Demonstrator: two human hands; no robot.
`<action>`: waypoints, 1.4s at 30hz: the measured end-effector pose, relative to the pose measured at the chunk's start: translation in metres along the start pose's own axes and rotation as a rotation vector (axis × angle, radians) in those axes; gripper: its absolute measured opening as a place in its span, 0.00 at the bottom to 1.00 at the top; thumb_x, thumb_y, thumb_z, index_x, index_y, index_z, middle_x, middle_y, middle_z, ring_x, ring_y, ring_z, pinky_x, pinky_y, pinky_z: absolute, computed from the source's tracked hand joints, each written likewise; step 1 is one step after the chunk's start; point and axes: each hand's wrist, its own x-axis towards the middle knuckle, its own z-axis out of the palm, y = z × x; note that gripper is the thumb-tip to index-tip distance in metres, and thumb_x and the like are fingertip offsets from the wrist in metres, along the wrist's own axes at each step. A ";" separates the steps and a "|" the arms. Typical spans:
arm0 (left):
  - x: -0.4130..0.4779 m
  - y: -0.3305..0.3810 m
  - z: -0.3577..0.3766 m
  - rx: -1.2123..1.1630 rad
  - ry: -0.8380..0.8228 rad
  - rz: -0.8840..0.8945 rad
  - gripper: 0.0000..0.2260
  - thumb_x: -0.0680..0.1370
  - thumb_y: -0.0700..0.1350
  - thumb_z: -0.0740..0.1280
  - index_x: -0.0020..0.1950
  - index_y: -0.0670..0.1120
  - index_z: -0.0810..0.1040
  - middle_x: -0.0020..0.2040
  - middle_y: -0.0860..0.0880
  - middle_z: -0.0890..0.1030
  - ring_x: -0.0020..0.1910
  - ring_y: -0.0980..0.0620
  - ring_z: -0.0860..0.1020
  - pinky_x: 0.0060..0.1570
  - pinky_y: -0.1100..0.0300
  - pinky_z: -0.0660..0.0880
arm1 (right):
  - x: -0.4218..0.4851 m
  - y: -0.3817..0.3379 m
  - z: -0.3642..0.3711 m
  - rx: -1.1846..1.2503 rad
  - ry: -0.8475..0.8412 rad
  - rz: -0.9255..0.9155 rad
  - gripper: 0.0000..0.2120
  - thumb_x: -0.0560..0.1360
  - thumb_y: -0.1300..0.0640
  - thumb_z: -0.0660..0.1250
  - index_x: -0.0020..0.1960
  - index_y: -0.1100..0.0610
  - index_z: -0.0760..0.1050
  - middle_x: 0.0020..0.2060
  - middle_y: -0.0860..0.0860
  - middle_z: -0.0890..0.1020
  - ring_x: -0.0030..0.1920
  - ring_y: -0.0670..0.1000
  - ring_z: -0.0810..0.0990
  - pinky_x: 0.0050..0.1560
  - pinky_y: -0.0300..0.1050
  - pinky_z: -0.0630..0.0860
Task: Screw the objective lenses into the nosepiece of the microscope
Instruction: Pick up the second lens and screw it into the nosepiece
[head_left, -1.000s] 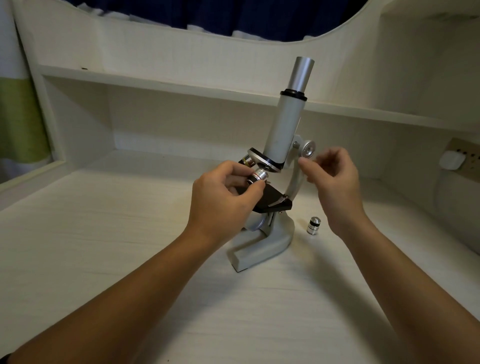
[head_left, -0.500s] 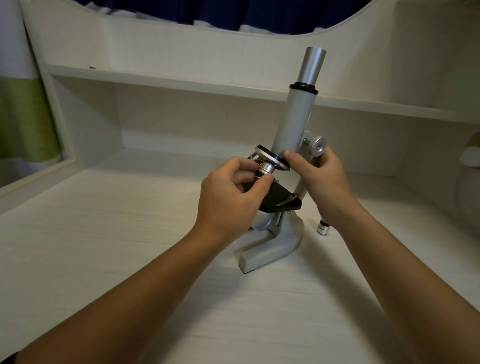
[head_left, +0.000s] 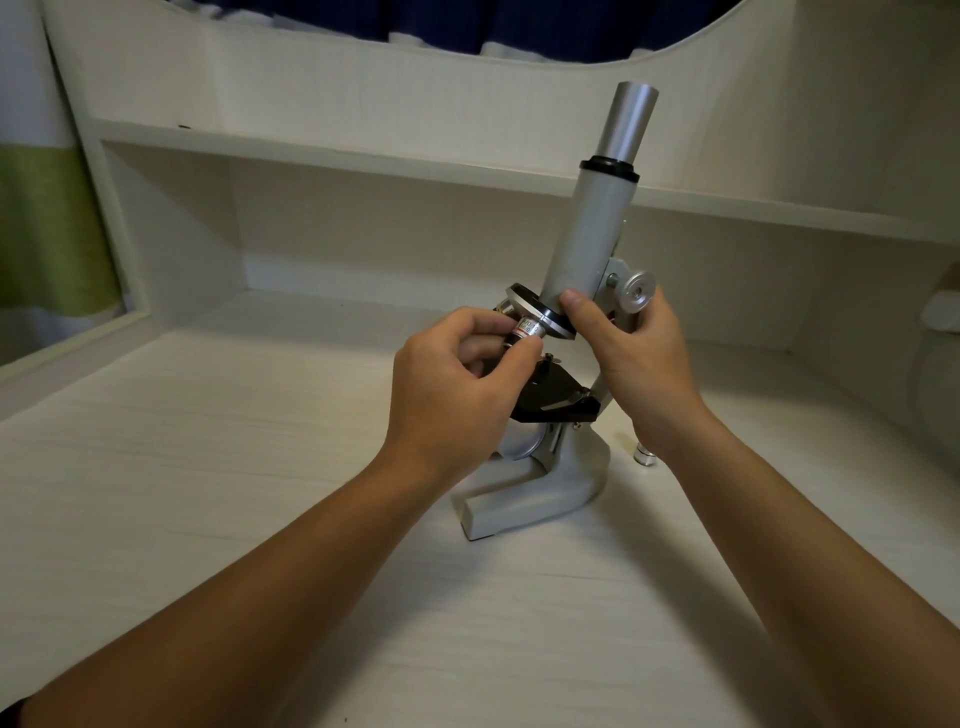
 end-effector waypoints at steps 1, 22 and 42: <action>0.000 0.000 0.000 -0.006 0.006 0.000 0.06 0.74 0.42 0.75 0.49 0.45 0.81 0.39 0.56 0.87 0.37 0.59 0.86 0.35 0.68 0.79 | 0.000 -0.001 0.000 -0.006 0.002 0.000 0.32 0.61 0.32 0.74 0.59 0.48 0.77 0.56 0.48 0.87 0.59 0.50 0.86 0.51 0.33 0.77; -0.004 0.005 0.004 -0.012 0.095 0.008 0.14 0.68 0.39 0.79 0.52 0.45 0.85 0.42 0.56 0.86 0.41 0.58 0.86 0.45 0.62 0.82 | -0.006 0.001 0.005 0.005 0.048 -0.013 0.26 0.61 0.32 0.74 0.54 0.43 0.76 0.54 0.50 0.86 0.55 0.52 0.85 0.51 0.39 0.78; -0.006 0.009 0.004 -0.211 0.063 -0.137 0.07 0.74 0.38 0.75 0.51 0.42 0.83 0.40 0.45 0.88 0.37 0.49 0.87 0.36 0.62 0.82 | -0.008 -0.001 0.005 -0.016 0.073 0.012 0.30 0.61 0.31 0.74 0.57 0.47 0.77 0.54 0.50 0.86 0.56 0.54 0.85 0.58 0.49 0.81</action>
